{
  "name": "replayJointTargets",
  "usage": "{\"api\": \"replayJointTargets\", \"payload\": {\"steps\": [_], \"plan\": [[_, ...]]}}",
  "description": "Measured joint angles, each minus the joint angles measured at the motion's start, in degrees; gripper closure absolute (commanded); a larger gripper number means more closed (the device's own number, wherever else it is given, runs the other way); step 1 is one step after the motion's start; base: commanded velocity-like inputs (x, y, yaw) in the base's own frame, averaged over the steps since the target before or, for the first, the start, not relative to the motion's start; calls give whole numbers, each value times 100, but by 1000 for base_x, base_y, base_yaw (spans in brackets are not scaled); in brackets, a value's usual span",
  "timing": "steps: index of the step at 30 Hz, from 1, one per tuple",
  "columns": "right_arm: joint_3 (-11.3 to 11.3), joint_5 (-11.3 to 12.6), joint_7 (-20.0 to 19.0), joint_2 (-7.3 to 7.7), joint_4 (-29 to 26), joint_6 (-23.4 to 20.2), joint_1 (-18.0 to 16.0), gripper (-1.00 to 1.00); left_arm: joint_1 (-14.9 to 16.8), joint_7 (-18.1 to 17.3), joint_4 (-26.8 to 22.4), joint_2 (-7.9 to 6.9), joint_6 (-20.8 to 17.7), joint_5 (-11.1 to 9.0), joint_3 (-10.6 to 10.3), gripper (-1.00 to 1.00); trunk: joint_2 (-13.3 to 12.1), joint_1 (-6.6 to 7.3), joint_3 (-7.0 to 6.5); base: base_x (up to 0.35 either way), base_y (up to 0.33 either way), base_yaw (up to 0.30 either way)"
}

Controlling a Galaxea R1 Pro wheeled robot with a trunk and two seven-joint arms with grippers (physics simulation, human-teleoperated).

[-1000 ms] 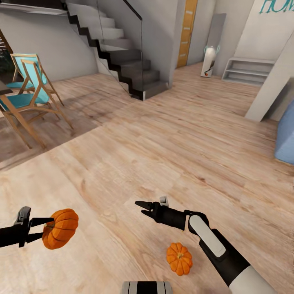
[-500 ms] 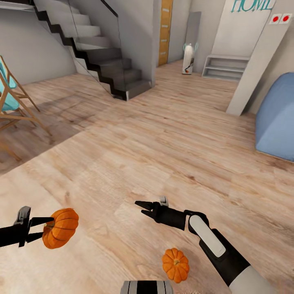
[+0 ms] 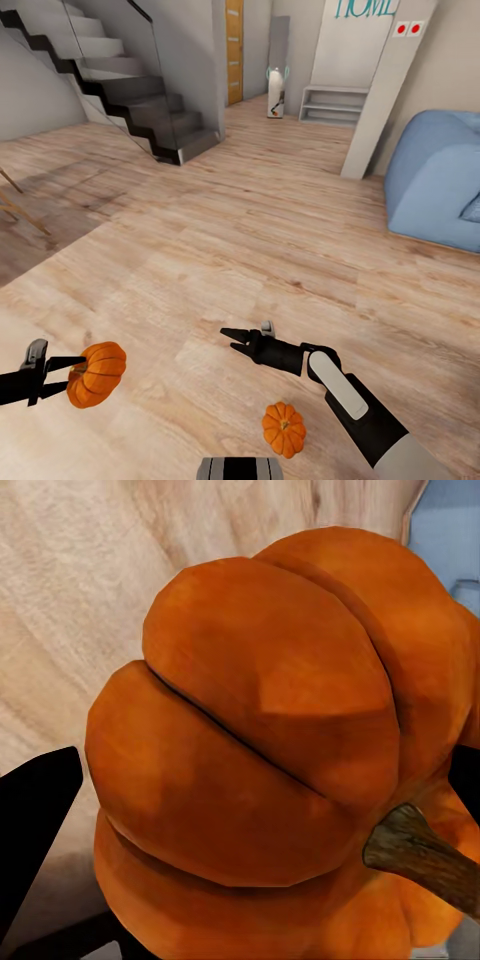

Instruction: Place each of the two pumpkins and all three candles from the living room inside a cabinet in the living room (use any cabinet), then make sure every cabinet is closed, and position the cauldron so it is next to a table in the living room.

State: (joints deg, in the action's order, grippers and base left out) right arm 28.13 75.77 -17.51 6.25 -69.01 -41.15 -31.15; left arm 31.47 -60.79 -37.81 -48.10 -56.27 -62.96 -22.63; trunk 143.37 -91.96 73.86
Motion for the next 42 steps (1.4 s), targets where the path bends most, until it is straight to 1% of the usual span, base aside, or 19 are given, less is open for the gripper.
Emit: {"api": "replayJointTargets", "payload": {"steps": [13,20,22,24,26,28,29,32,33,34,36,38,39,40,42], "plan": [[1,-1,0,-5,2,1,-1,-100,-2,-2,3,-2,-7,-10,2,100,0,-1,8,6,124,-37],[-1,-14,42,6,14,-2,0,-100,0,-1,5,0,-6,-8,1,100,0,-1,8,0,23,-136],[-74,-30,75,39,121,-12,0,-100,-1,-1,5,0,-6,-5,2,100,0,-1,8,0,2,-178],[-256,-47,139,149,228,-42,-1,-100,-1,0,5,0,-8,-7,2,100,0,-1,8,0,1,-78],[-436,-59,258,305,350,-47,-1,-100,-2,2,5,-1,-6,-2,2,100,0,-1,8,0,0,-29],[-624,-46,388,543,464,-52,-2,-100,-3,3,4,-1,-6,0,3,100,0,-1,8,0,0,-11],[-658,-38,402,599,481,-53,-2,-100,-2,4,5,-1,-6,3,2,100,0,-1,8,0,0,-6],[-782,-13,424,867,541,-43,0,-100,-2,1,5,-1,-6,6,2,100,0,-1,8,0,0,-3],[-832,-4,405,983,565,-35,11,-100,-3,0,4,-1,-6,7,3,100,0,-1,8,0,0,0],[-894,2,363,1054,598,-32,32,-100,-2,2,5,-1,-6,7,3,100,0,-1,8,0,0,0],[-1109,5,172,1173,709,-47,104,-100,-3,0,4,-1,-6,7,3,100,0,-1,8,0,0,0],[-1353,-1,-106,1295,864,-73,184,-100,-3,-1,4,-1,-6,13,3,100,0,-1,8,0,0,0],[-1472,-11,-318,1393,982,-82,246,-100,-3,-1,4,-1,-6,13,3,100,0,-1,8,0,0,0],[-1520,-13,-454,1455,1070,-84,281,-100,-3,-1,4,-1,-6,12,3,100,0,-1,8,0,0,0],[-1560,-18,-621,1510,1198,-85,311,-100,-2,-1,5,-1,-6,14,2,100,0,-1,8,0,0,0]]}}
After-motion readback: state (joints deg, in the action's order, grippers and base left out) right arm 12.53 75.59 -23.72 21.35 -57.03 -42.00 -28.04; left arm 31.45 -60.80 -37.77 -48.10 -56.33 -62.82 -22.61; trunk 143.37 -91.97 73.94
